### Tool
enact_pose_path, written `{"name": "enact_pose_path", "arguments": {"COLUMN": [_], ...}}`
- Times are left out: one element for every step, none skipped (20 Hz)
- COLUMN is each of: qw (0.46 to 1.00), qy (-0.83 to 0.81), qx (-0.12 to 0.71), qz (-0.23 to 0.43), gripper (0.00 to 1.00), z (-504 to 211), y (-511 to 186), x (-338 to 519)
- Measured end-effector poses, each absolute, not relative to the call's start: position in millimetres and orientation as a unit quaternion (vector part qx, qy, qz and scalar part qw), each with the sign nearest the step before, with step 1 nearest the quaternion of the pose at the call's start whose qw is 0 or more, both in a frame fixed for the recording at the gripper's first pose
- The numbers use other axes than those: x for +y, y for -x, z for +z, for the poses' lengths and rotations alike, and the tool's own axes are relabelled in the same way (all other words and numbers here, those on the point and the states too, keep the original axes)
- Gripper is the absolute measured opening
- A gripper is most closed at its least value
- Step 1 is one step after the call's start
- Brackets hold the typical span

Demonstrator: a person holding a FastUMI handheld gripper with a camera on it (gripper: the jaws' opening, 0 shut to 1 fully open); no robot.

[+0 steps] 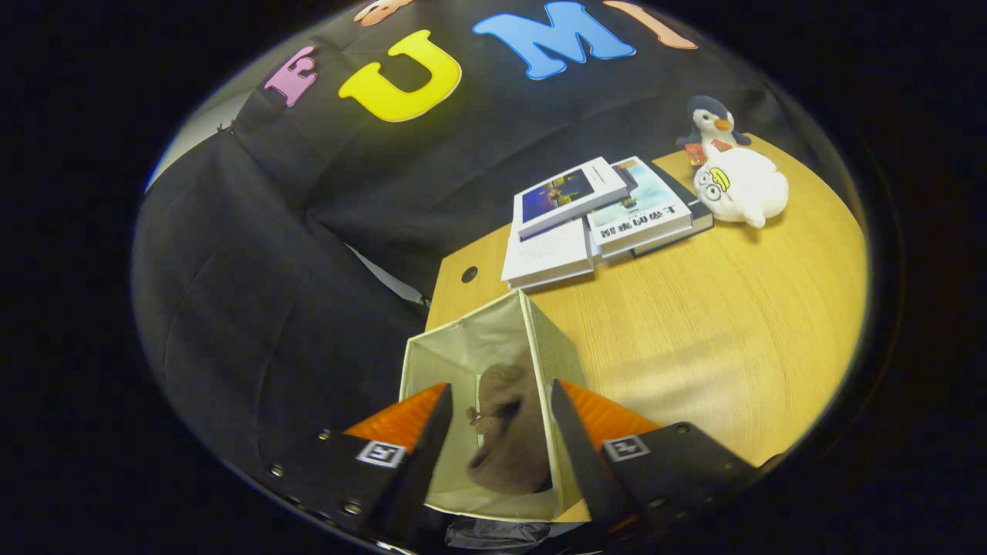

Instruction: Open the storage box then place both shoes into the box .Put the left shoe in first, then the right shoe, with the right side of both shoes facing outward in a uniform manner.

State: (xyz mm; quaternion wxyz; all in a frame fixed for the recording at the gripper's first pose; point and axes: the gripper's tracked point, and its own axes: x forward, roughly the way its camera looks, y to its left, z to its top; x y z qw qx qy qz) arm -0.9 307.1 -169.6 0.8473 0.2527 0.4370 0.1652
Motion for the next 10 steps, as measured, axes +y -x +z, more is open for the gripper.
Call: {"name": "enact_pose_path", "arguments": {"qw": [0.856,0.867,0.878,0.889,0.900,0.909,0.918,0.926,0.935,0.942], "qy": [-0.243,-0.232,-0.219,-0.205,-0.192,-0.180,-0.169,-0.158,-0.144,-0.132], "qx": [0.421,0.403,0.383,0.363,0.343,0.323,0.305,0.285,0.267,0.251], "qz": [0.173,0.179,0.184,0.187,0.190,0.190,0.190,0.191,0.185,0.181], "gripper": [0.99,0.97,0.98,0.98,0.97,0.97,0.98,0.98,0.97,0.98], "z": [-158.8,-145.7,-133.3,-121.8,-109.3,-98.0,-86.1,-73.2,-62.5,-52.3], "y": [-2.1,-5.8,-9.3,-11.1,-12.8,-14.2,-14.8,-15.3,-16.2,-14.5], "x": [301.6,294.7,286.0,278.3,268.8,258.9,248.4,237.4,224.2,211.1]}}
